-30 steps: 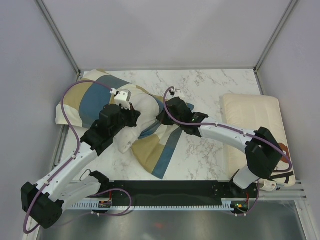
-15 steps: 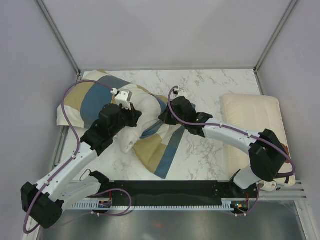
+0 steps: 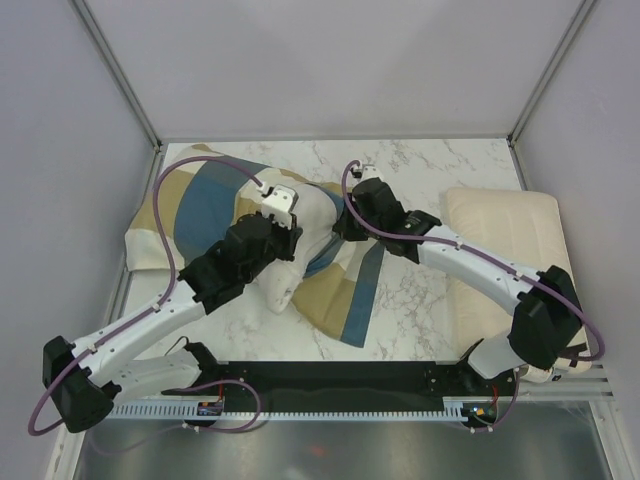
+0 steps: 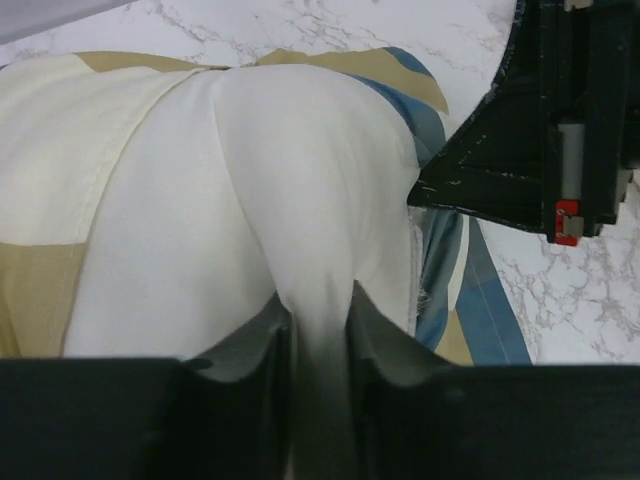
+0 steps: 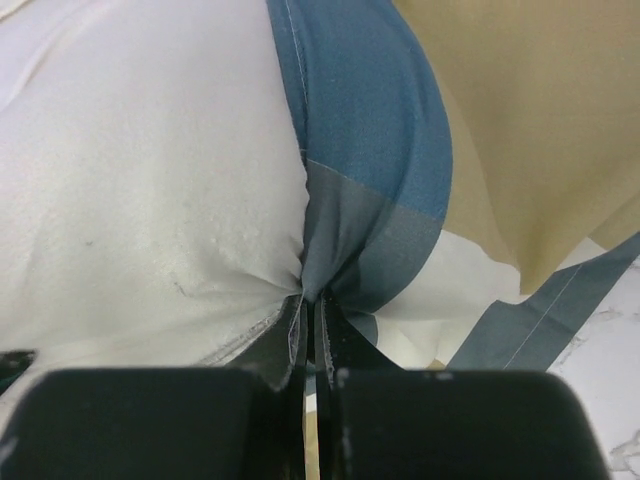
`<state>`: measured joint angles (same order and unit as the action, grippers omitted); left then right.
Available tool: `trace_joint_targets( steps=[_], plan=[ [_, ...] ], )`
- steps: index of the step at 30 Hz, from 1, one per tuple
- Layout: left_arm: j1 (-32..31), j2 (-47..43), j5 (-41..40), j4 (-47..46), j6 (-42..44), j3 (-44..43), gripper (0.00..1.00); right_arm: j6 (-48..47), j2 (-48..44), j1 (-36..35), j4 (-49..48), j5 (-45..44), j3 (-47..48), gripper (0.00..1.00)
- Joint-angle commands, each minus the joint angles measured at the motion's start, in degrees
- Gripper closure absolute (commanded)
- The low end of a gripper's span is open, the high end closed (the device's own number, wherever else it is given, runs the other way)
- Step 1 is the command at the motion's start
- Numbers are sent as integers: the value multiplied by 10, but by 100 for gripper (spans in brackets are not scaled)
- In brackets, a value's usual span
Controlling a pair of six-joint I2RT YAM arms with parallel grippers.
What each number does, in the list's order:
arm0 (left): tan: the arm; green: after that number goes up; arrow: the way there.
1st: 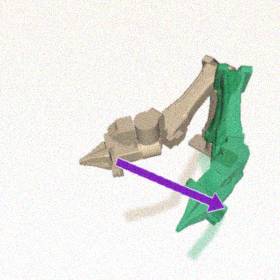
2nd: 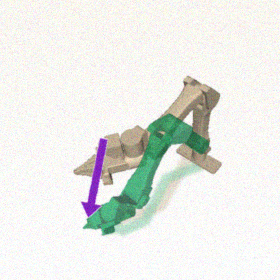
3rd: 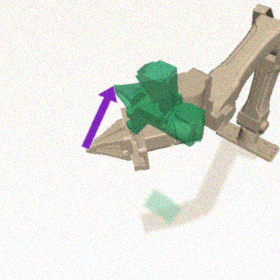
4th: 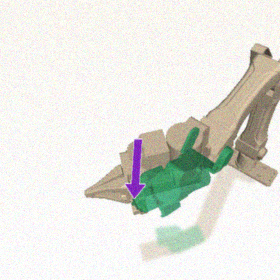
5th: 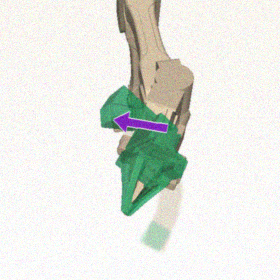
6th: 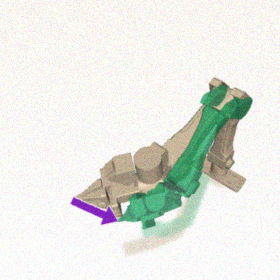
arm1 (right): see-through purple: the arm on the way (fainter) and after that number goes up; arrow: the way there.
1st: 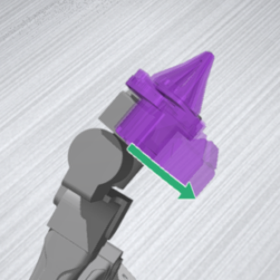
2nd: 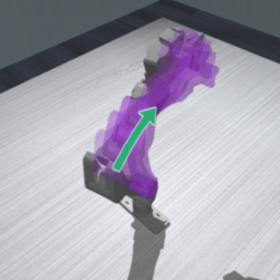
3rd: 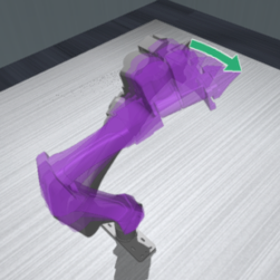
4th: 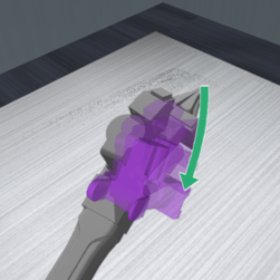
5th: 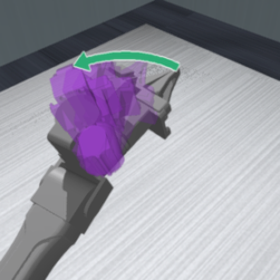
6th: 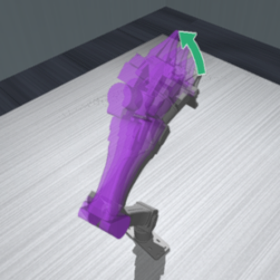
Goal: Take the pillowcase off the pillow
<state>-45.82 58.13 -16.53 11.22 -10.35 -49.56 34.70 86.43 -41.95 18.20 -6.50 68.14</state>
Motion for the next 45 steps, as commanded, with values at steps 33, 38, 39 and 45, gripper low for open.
trace_joint_targets(
  steps=[33, 38, 39, 45],
  plan=[
    [-235, 118, -214, 23, 463, -141, 0, -73, -144, 33, 53, -18, 93, 100],
    [-206, 81, -173, 43, 439, -142, 0, -75, -155, 33, 58, -13, 84, 100],
    [-203, 75, -164, 48, 435, -142, 0, -76, -156, 33, 60, -12, 82, 100],
    [-178, 62, -127, 62, 417, -142, 0, -74, -163, 33, 62, -2, 72, 100]
  ],
)
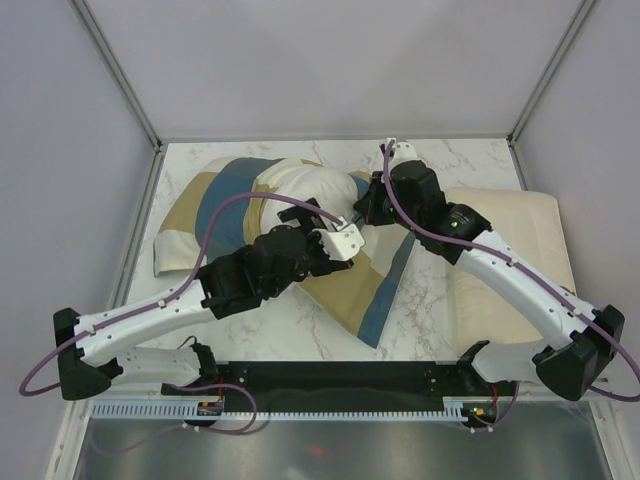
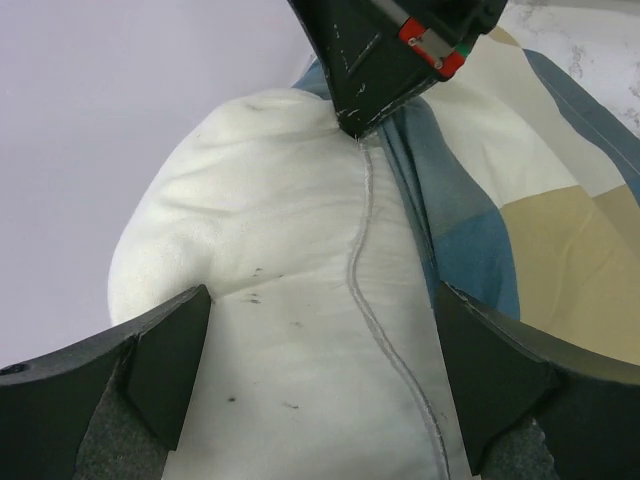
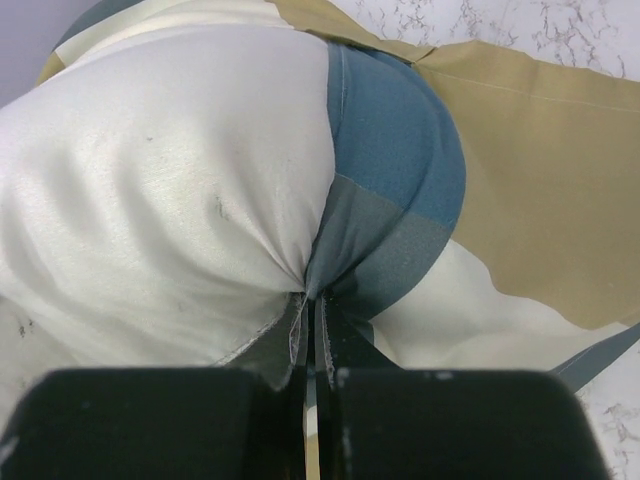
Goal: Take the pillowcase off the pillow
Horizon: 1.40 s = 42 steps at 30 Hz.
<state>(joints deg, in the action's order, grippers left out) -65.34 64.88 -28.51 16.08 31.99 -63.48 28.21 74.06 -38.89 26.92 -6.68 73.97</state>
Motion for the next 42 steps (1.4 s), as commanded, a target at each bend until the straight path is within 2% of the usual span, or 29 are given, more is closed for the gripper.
trace_joint_targets(
  steps=[1, 8, 13, 14, 16, 17, 19, 20, 22, 25, 26, 32, 35, 42],
  plan=[
    [18, -2, -8, 22, -7, -3, 0, -8, -40, 1, -25, 2, 14, 100],
    [21, 18, 7, 37, -14, -2, 0, -10, -50, 0, -21, 5, 16, 100],
    [28, 69, 1, 56, -14, -13, 0, -10, -49, 0, -21, 23, 18, 100],
    [34, 81, 0, 61, -15, -16, 6, -10, -49, -1, -22, 25, 18, 100],
    [46, 107, -4, 63, -24, -30, 26, -12, -52, -3, -21, 32, 14, 100],
    [59, 112, -1, 63, -33, -40, 50, -14, -56, -2, -20, 30, 8, 100],
    [71, 128, 4, 63, -45, -52, 74, -17, -60, -2, -18, 25, 1, 100],
    [79, 132, 6, 62, -58, -58, 94, -18, -64, -3, -15, 22, -2, 100],
    [86, 139, 16, 60, -82, -78, 98, -19, -72, -2, -13, 24, -17, 100],
    [108, 140, 56, 58, -123, -100, 98, -28, -95, -4, -13, 34, -45, 65],
    [122, 133, 73, 58, -137, -105, 98, -32, -120, -6, -18, 35, -56, 41],
    [180, 122, 220, 69, -239, -155, 98, -23, -245, -7, -57, 60, -144, 5],
    [191, 124, 263, 79, -277, -169, 98, -9, -262, -8, -91, 89, -175, 2],
    [198, 119, 378, 91, -343, -196, 98, 4, -214, -14, -193, 126, -218, 2]
  ],
)
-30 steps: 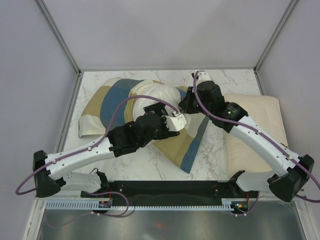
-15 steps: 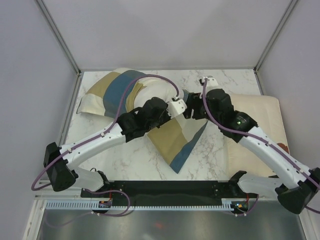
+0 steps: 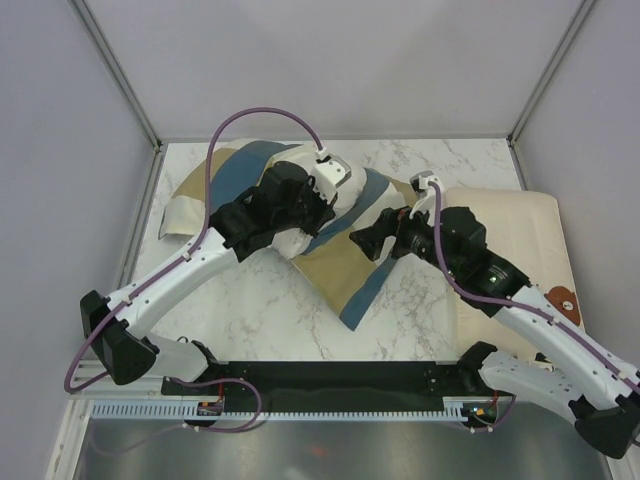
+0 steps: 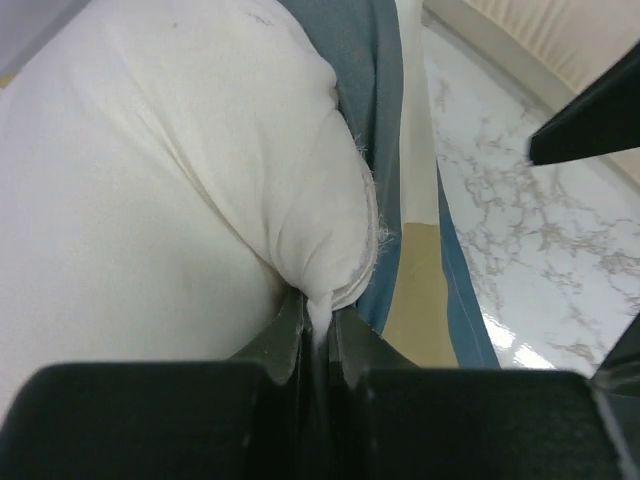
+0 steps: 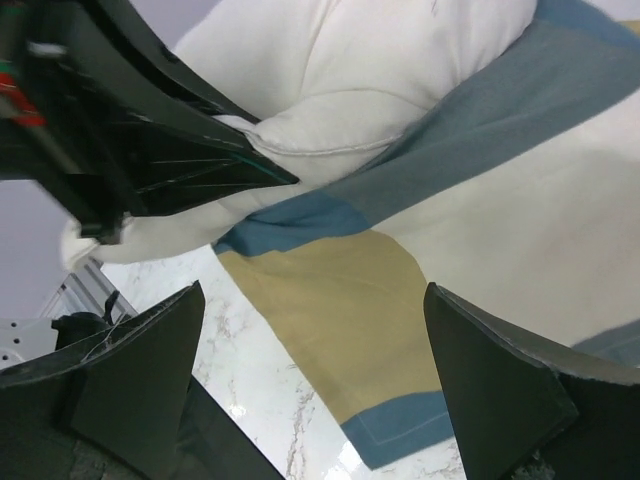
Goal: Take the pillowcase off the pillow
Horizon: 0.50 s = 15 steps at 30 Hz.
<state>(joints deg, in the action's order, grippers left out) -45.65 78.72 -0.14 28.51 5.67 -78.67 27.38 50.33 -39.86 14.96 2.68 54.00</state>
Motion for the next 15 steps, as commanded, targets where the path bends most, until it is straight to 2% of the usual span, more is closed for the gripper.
trace_joint_targets(
  steps=[1, 10, 15],
  plan=[
    [2, -23, 101, -33, -93, -46, 98, 14, 29, -6, -93, 33, -19, 2],
    [5, -42, 142, -29, -130, -56, 98, 39, 103, -19, -180, -22, -56, 2],
    [4, -63, 158, -29, -145, -47, 98, 60, 115, -22, -222, -139, -92, 2]
  ],
)
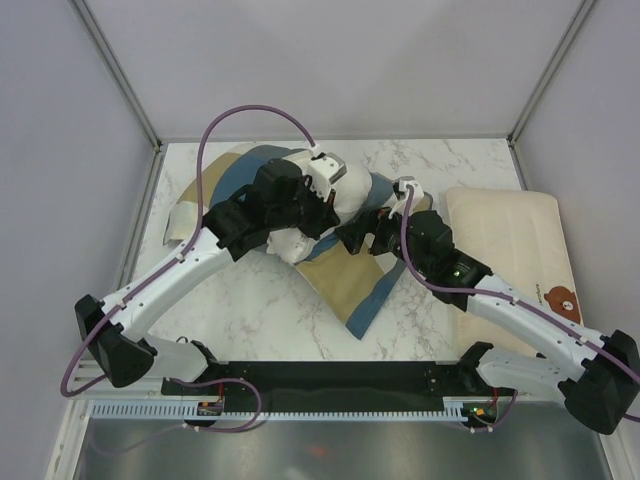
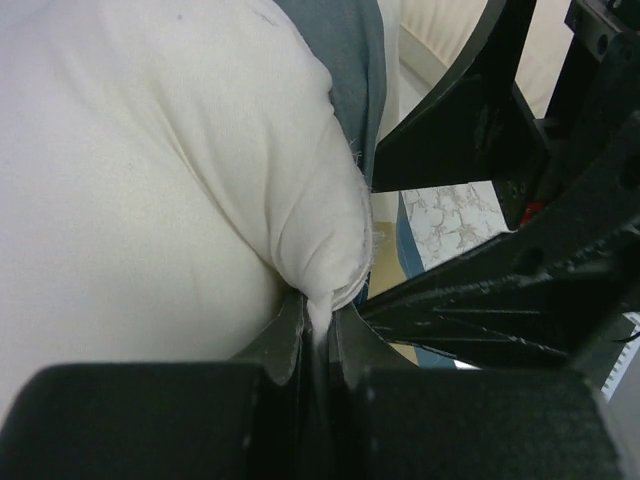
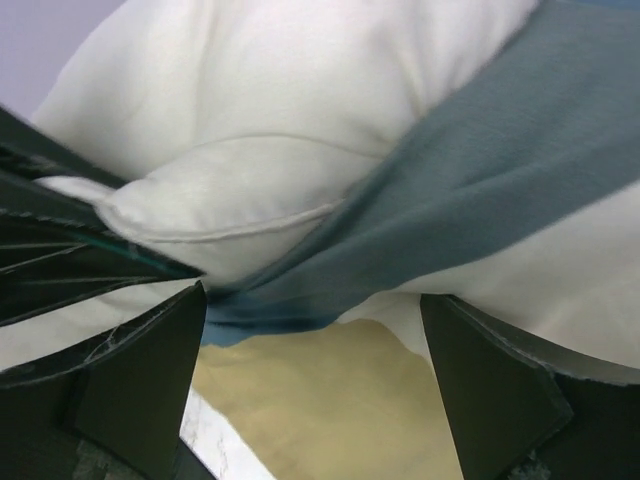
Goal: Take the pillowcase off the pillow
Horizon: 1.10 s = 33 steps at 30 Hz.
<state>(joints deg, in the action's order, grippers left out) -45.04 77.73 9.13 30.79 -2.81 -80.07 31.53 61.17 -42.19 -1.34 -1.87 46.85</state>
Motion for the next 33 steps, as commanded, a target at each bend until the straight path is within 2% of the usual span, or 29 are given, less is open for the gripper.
trace_joint_targets(
  steps=[1, 3, 4, 5, 6, 7, 10, 11, 12, 13, 15, 16, 17, 18, 24, 27, 33],
  plan=[
    [-1, -56, 67, -52, -65, -34, 98, 21, 7, -3, -70, -119, -27, 5],
    [-2, -66, 63, -52, -69, -31, 98, 37, 2, -4, -76, -187, -45, 13],
    [-2, -71, 63, -52, -71, -29, 98, 40, 1, -4, -77, -204, -48, 20],
    [-2, -73, 70, -52, -73, -25, 98, 42, 1, -4, -80, -215, -54, 31],
    [-2, -81, 75, -53, -78, -23, 98, 37, 3, -4, -81, -231, -55, 35],
    [-2, -84, 81, -54, -81, -21, 98, 36, 5, -4, -88, -234, -53, 41],
    [-2, -93, 95, -53, -91, -9, 98, 36, 22, -4, -112, -234, -48, 48],
    [-2, -96, 100, -53, -91, -1, 98, 38, 30, -4, -121, -232, -47, 57],
    [-2, -101, 101, -54, -95, 4, 98, 38, 33, -4, -130, -229, -47, 60],
    [-2, -108, 105, -56, -98, 9, 98, 42, 39, -4, -148, -227, -46, 68],
    [-2, -113, 121, -63, -105, 25, 98, 40, 51, -4, -169, -218, -45, 74],
    [-2, -115, 128, -64, -109, 33, 98, 44, 58, -4, -187, -217, -45, 88],
    [-2, -119, 142, -65, -113, 37, 98, 48, 62, -4, -194, -219, -45, 96],
    [-2, -123, 148, -67, -120, 41, 98, 53, 64, -4, -196, -224, -42, 100],
    [-2, -166, 150, -68, -128, 59, 98, 82, 92, -4, -101, -343, -1, 100],
    [-2, -173, 134, -36, -129, 55, 98, 94, 93, 0, -75, -401, 4, 100],
    [-2, -190, 67, 33, -101, 82, 98, 92, 76, 44, -24, -451, 22, 100]
  ],
)
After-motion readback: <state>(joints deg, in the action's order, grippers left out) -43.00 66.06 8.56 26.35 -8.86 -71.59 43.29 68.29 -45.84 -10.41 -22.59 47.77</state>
